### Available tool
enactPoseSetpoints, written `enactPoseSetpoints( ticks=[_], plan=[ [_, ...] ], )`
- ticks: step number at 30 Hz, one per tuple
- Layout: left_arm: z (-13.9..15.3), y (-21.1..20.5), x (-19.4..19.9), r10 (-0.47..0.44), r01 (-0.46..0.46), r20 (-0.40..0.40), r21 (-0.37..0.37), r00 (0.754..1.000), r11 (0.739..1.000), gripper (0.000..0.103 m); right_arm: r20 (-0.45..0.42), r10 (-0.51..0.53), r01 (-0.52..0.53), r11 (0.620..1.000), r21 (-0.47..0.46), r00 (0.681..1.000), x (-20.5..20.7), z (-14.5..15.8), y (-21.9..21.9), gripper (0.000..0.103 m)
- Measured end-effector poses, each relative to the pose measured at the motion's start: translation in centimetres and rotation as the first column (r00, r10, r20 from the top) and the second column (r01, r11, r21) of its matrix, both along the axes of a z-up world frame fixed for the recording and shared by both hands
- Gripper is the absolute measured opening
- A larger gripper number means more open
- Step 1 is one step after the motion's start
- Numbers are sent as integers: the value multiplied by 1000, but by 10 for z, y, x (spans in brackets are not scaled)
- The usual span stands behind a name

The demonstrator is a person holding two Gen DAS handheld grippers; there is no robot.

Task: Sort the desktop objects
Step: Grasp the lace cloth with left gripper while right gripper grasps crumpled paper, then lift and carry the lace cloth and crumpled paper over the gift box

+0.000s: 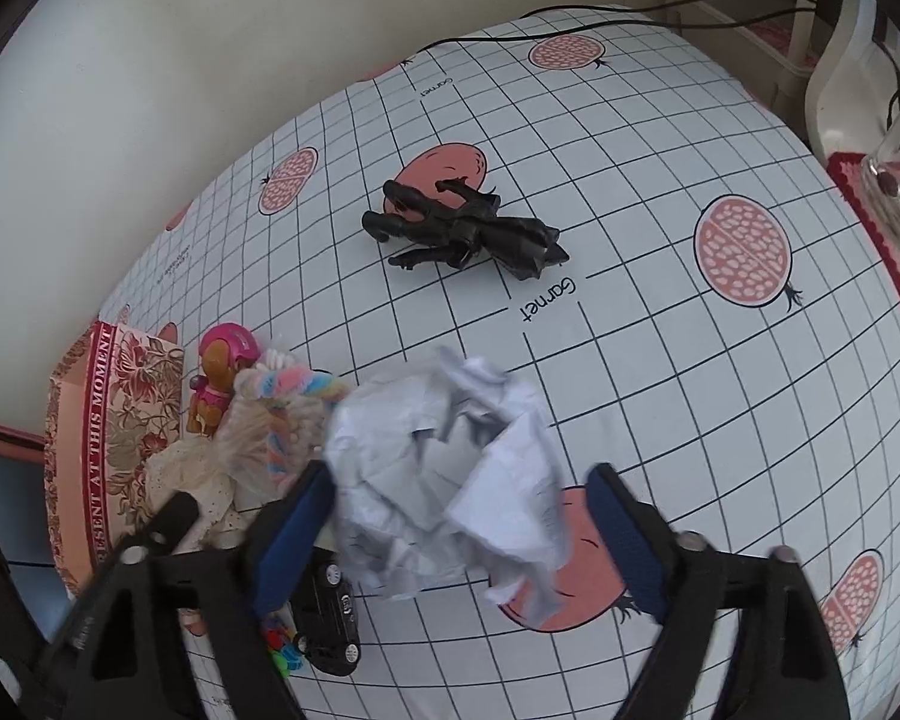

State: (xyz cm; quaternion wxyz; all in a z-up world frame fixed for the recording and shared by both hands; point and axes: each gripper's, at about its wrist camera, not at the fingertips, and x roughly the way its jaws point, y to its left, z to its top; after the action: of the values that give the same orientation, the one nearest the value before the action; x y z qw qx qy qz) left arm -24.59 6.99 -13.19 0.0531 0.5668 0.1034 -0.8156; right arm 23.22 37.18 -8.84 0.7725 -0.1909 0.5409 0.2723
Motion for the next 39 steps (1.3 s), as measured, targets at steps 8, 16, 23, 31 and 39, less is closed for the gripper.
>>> enactPoseSetpoints(
  ticks=[8,16,23,31,39],
  plan=[
    [-19,-6,-3,10,-11,58,20,998,1000,77,-12,1,-1,1000,16,1000,-1,3,-3,71],
    [-29,-5,-5,-5,4,77,11,997,1000,54,-2,12,-12,999,42,1000,-3,10,-1,66],
    [-31,-8,-6,-23,21,71,18,997,1000,39,33,22,-24,996,83,999,-5,23,-2,66],
    [-24,-20,-2,-31,28,43,69,999,997,21,88,45,-60,984,170,995,-12,45,-2,66],
    [-8,-26,2,-40,42,-22,112,999,993,16,152,95,-134,953,270,984,-24,68,2,66]
  ],
)
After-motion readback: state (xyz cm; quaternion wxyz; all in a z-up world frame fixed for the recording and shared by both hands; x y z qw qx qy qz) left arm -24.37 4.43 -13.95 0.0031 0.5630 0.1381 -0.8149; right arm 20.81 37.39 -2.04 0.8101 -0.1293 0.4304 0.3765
